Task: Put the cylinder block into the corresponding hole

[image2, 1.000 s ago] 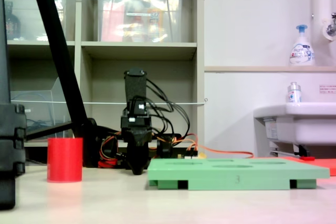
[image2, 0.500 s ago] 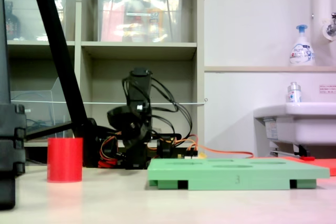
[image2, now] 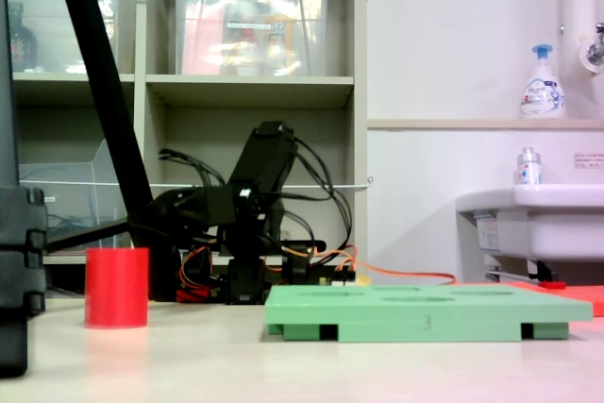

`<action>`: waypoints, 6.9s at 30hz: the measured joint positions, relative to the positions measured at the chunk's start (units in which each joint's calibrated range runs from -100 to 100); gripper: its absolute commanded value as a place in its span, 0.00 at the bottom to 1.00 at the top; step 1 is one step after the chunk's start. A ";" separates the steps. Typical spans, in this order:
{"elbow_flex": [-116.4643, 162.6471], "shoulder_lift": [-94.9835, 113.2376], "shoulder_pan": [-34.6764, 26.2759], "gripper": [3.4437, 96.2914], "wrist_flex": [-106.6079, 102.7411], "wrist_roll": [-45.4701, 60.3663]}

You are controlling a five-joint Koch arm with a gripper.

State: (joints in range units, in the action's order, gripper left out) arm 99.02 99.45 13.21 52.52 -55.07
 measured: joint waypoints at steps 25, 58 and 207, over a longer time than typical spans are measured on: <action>-21.46 -76.33 -1.51 0.90 39.26 1.17; -46.06 -111.08 -2.25 0.44 39.26 1.27; 0.39 0.00 -16.70 0.47 -40.63 52.55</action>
State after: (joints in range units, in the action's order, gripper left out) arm 99.41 99.45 -3.49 11.89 -2.52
